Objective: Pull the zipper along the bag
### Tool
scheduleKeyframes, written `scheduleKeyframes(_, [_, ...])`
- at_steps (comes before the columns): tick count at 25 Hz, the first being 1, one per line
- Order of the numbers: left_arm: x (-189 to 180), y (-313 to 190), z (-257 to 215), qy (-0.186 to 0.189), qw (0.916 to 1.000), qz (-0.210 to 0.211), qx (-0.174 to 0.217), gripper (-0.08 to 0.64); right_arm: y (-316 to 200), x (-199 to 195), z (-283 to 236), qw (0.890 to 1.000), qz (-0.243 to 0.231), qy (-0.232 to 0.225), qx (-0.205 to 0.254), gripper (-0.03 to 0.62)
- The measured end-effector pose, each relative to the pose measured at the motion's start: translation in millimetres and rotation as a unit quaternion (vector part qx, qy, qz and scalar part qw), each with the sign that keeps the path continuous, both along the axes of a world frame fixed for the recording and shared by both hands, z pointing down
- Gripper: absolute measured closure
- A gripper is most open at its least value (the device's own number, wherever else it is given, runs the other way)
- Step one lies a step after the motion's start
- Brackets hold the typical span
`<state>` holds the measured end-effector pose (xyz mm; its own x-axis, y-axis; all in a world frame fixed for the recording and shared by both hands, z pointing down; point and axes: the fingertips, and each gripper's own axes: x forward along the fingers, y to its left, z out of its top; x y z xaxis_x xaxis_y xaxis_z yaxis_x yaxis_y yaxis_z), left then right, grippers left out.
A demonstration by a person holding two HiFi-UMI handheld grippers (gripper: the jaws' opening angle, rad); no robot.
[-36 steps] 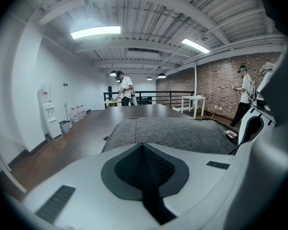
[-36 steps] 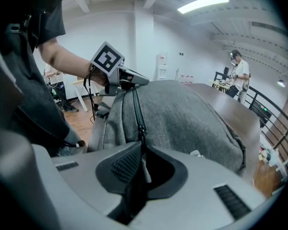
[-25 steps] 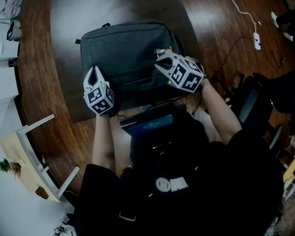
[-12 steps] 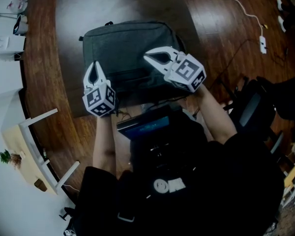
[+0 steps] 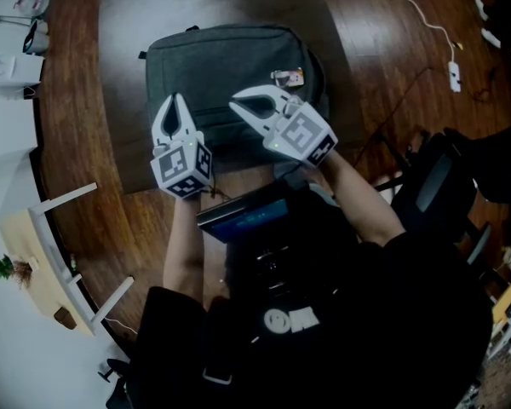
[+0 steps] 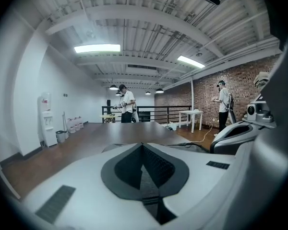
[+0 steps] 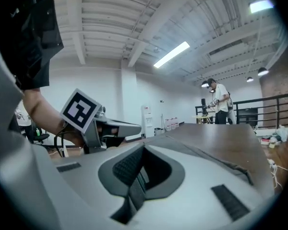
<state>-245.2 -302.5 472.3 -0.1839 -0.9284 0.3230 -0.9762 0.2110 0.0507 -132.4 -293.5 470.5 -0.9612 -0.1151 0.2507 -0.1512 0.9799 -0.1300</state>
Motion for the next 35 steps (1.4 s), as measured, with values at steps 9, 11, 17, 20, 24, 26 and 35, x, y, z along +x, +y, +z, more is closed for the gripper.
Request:
scheduleKeyframes(9, [10.9, 71.2, -13.4, -0.002, 0.9996, -0.003, 0.028, 0.558, 63.0, -5.7, -6.1, 0.997, 0.068, 0.004, 0.026, 0.589])
scheduleKeyframes(11, [9.0, 93.9, -17.6, 0.001, 0.9993, -0.01, 0.037, 0.558, 82.0, -9.1, -11.2, 0.996, 0.082, 0.001, 0.039, 0.589])
scheduleKeyframes(17, [25.8, 161.2, -33.5, 0.003, 0.9976, -0.005, 0.069, 0.558, 140.9, 0.4, -27.8, 0.99, 0.13, -0.011, 0.049, 0.589])
scheduleKeyframes(20, [34.2, 193.7, -42.3, 0.005, 0.9968, -0.006, 0.08, 0.558, 169.9, 8.3, -35.3, 0.989, 0.145, -0.018, 0.037, 0.589])
scheduleKeyframes(24, [41.5, 233.3, -61.3, -0.005, 0.9948, -0.006, 0.102, 0.558, 204.8, 15.4, -44.1, 0.986, 0.163, -0.024, 0.026, 0.588])
scheduleKeyframes(26, [47.7, 249.6, -63.5, -0.002, 0.9945, 0.002, 0.105, 0.558, 222.1, 19.6, -48.6, 0.985, 0.168, -0.027, 0.027, 0.588])
scheduleKeyframes(35, [74.8, 299.9, -76.0, 0.004, 0.9925, 0.032, 0.118, 0.558, 280.3, 38.1, -61.1, 0.982, 0.183, -0.027, 0.042, 0.588])
